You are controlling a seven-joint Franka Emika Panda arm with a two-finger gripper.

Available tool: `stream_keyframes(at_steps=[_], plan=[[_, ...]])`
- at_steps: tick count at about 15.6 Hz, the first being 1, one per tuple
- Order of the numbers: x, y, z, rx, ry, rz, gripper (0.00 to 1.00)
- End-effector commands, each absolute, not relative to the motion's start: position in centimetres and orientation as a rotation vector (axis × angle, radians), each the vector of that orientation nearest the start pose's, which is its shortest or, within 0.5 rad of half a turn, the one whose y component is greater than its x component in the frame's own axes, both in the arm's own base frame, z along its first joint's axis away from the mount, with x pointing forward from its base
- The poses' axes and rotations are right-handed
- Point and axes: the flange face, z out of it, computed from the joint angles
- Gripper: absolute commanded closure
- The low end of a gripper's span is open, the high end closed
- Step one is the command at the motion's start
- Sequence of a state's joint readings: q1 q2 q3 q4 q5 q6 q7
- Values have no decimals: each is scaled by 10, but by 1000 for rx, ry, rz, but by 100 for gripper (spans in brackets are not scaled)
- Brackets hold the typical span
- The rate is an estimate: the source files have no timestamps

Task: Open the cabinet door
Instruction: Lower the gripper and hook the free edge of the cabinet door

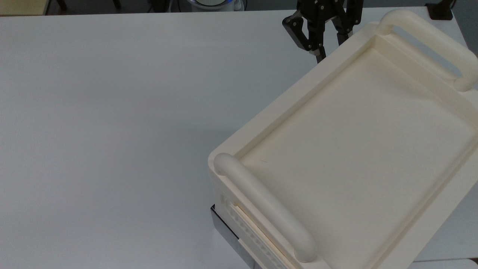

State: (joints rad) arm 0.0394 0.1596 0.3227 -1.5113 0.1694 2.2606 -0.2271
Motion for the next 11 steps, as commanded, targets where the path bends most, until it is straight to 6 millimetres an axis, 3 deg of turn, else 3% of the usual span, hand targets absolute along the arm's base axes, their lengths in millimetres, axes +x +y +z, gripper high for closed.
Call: stream_keyframes(at_steps=[1, 11], plan=[[620, 222, 635, -2689, -718, -856, 54], [637, 225, 618, -2681, -715, -935, 56]])
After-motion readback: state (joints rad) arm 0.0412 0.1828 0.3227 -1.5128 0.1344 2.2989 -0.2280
